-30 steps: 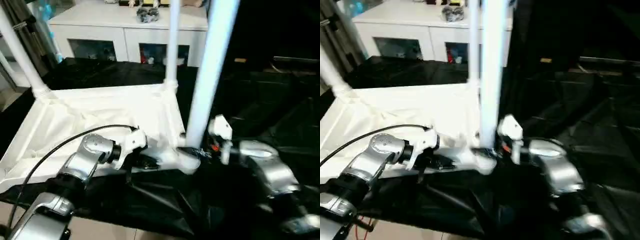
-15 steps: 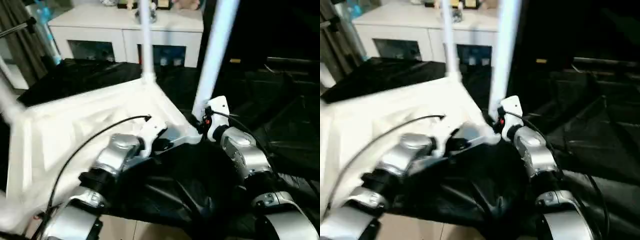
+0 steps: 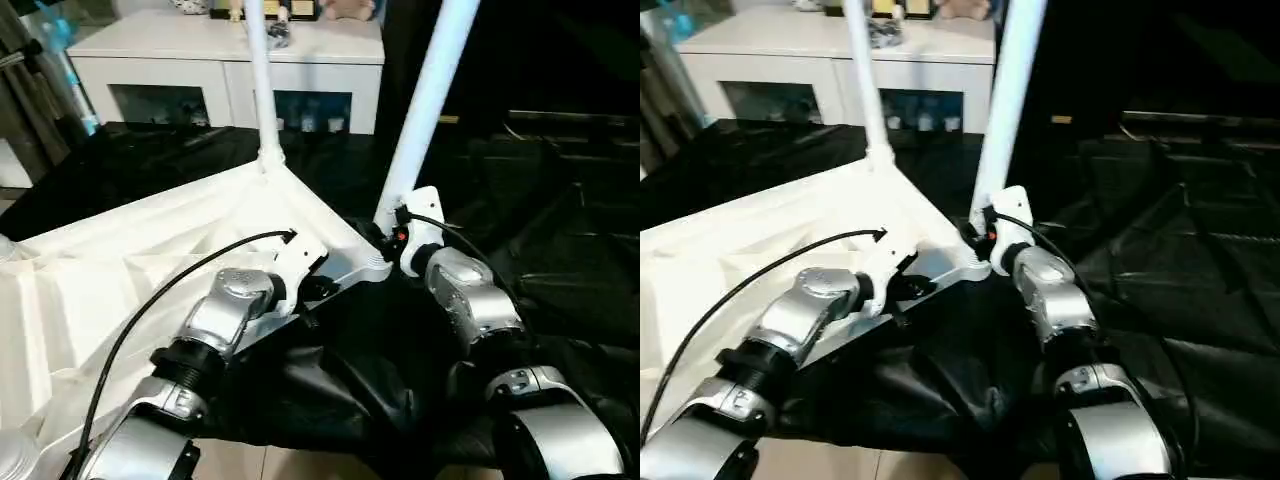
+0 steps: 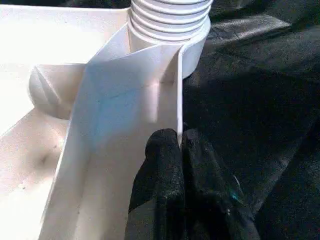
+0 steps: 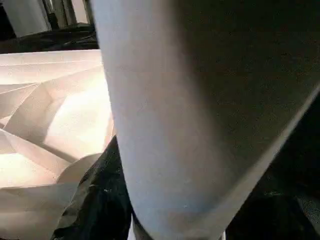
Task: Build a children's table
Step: Rotate leg to tighten
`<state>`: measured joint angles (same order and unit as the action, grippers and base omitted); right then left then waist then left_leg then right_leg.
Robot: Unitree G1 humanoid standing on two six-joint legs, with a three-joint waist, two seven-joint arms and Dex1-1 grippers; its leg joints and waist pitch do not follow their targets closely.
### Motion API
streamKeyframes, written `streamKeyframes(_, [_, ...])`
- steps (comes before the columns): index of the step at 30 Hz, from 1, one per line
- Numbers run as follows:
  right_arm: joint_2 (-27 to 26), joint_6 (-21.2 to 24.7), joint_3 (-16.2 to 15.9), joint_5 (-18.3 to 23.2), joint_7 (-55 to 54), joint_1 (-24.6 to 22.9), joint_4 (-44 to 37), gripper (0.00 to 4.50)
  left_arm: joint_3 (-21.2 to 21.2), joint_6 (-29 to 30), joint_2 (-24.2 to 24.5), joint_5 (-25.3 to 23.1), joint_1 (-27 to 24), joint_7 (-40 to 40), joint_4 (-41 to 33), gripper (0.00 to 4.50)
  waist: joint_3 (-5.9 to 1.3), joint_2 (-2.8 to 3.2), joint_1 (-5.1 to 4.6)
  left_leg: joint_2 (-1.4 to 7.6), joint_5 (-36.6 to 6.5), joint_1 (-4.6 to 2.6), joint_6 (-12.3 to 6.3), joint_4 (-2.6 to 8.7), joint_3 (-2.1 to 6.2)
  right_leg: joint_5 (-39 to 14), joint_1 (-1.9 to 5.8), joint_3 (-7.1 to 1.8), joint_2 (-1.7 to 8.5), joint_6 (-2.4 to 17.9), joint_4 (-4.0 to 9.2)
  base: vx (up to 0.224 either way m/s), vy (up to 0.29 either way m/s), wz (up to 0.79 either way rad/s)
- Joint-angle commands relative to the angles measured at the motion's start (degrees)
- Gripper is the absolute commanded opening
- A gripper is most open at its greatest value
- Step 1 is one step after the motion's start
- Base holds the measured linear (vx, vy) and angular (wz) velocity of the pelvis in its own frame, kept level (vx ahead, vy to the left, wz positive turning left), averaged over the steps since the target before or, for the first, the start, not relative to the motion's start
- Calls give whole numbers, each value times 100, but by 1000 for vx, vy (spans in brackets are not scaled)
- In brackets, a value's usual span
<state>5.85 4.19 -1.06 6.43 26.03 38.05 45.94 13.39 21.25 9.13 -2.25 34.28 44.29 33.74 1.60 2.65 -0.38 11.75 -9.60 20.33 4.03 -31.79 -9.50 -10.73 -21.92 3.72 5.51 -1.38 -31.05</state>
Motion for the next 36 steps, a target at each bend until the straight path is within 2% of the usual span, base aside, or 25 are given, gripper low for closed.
streamKeyframes(1, [-437,557,-544,-124,424,-413,863,188,160,-138,-148,116,139,199,-480,0,-145,21,-11,51,-3685,-104,161,485,99,-3229,-21,-59,217,678,508,0,0,0])
streamKeyframes(4, [-418,402,-522,-209,340,-326,990,188,168,-151,-76,127,106,280,-543,0,-146,34,-22,67,-3655,-88,190,499,90,-2959,-15,-83,214,815,465,0,0,0])
streamKeyframes(6, [-422,371,-439,-184,341,-280,1000,244,187,-212,-41,129,93,343,-566,0,-142,38,-23,68,-3678,-102,194,496,81,-2936,-23,-86,211,844,468,0,0,0])
streamKeyframes(8, [-422,269,-362,-185,385,-227,985,261,223,-251,19,145,42,463,-661,0,-155,41,-27,70,-3592,-79,186,500,81,-2837,3,-97,219,883,447,0,0,0])
streamKeyframes(9, [-413,229,-345,-200,403,-197,956,267,249,-281,52,162,11,564,-717,0,-184,40,-9,85,-3391,-53,182,504,75,-2596,34,-119,236,962,424,0,0,0])
streamKeyframes(10, [-413,229,-345,-200,403,-196,956,267,250,-282,53,162,10,566,-717,0,-184,40,-9,85,-3391,-53,182,504,75,-2596,34,-119,236,962,424,0,0,0])
streamKeyframes(11, [-406,194,-327,-194,441,-171,923,293,263,-285,68,162,-5,596,-746,0,-196,19,10,85,-3090,-27,123,488,25,-2239,39,-141,215,1093,379,0,0,0])
streamKeyframes(14, [-388,121,-265,-144,531,-92,829,307,302,-319,119,166,-44,693,-830,0,-201,30,50,91,-2821,-9,63,479,3,-2130,65,-152,227,1148,356,0,0,0])
streamKeyframes(15, [-382,98,-248,-122,574,-68,805,321,312,-330,135,168,-50,723,-855,0,-227,24,87,97,-2547,8,33,468,-13,-1868,93,-160,225,1221,320,0,0,0])
streamKeyframes(16, [-372,85,-225,-86,636,-39,773,321,320,-330,154,176,-56,758,-884,0,-236,20,99,98,-2470,1,12,460,-26,-1777,90,-163,221,1249,317,0,0,0])
streamKeyframes(17, [-344,51,-215,-55,731,-10,710,332,325,-342,179,186,-60,792,-907,0,-260,-2,108,86,-2147,45,-58,431,-47,-1454,119,-171,214,1333,272,0,0,0])
streamKeyframes(18, [-330,20,-212,-50,778,8,695,344,325,-345,191,189,-64,806,-919,0,-260,-3,114,81,-2055,62,-89,418,-54,-1398,120,-173,212,1344,262,0,0,0])
streamKeyframes(20, [-297,32,-208,-7,926,7,586,359,317,-353,228,192,-82,842,-947,0,-255,2,128,86,-1996,51,-131,405,-68,-1390,100,-176,209,1362,256,0,0,0])
streamKeyframes(22, [-234,55,-246,30,1140,-46,378,371,318,-420,280,207,-108,937,-977,0,-266,18,149,96,-1828,64,-157,395,-71,-1288,129,-169,212,1398,233,0,0,0])
streamKeyframes(25, [-46,118,-392,47,1543,-204,-91,400,311,-523,378,271,-165,1160,-1032,0,-303,18,229,100,-1297,70,-267,345,-83,-607,177,-161,191,1511,143,0,0,0])
streamKeyframes(30, [352,152,-623,67,2278,-485,-796,414,366,-807,601,391,-256,1702,-1108,0,-326,35,312,99,-831,47,-469,276,-106,144,190,-139,160,1720,56,0,0,0])
streamKeyframes(33, [552,287,-715,104,2640,-620,-1118,414,398,-918,697,408,-277,1910,-1104,0,-318,42,366,109,-845,46,-536,265,-119,49,192,-144,162,1717,48,0,0,0])
streamKeyframes(36, [974,563,-915,62,3220,-867,-1642,414,440,-1130,873,503,-304,2356,-1114,0,-313,35,416,116,-914,37,-522,263,-122,-148,185,-149,170,1674,60,0,0,0])
